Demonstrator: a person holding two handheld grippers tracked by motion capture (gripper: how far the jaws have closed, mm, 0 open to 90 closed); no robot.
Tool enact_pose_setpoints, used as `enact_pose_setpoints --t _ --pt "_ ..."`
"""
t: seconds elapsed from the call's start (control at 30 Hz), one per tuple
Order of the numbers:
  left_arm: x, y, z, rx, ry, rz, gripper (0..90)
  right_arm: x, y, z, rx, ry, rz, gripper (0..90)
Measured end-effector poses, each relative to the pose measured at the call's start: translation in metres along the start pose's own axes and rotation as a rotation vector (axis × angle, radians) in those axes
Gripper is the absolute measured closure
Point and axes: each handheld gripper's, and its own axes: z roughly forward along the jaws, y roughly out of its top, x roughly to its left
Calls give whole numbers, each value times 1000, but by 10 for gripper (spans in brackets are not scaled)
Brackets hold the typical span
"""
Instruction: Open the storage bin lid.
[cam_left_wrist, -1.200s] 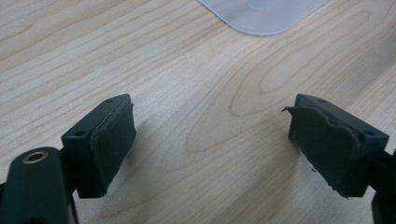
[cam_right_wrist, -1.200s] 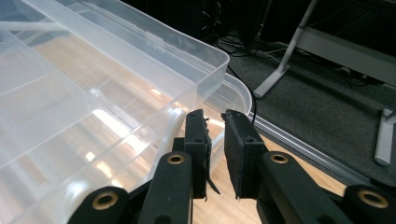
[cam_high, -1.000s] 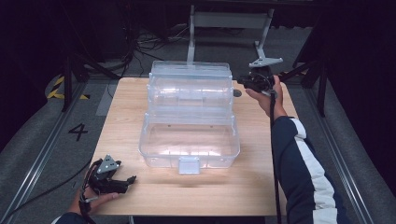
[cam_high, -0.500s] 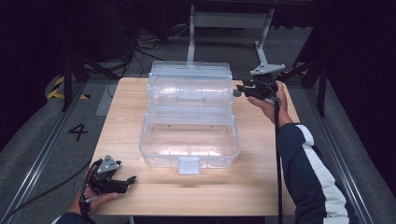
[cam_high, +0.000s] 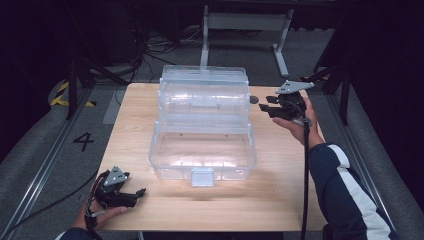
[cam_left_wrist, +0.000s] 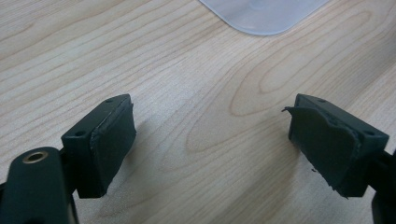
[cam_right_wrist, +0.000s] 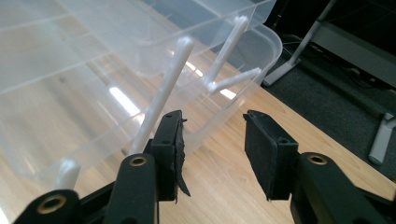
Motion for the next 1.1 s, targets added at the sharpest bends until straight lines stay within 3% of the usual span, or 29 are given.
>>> enact_pose_setpoints --t 0.3,0.5,1.1 --pt "0 0 0 0 2 -3 151 12 -18 -11 22 -5 -36 535" --pt "0 0 -1 5 0 -3 151 17 -31 -19 18 -9 -31 521" --pt "-1 0 -1 5 4 -7 151 30 -71 -41 87 -47 -116 445"
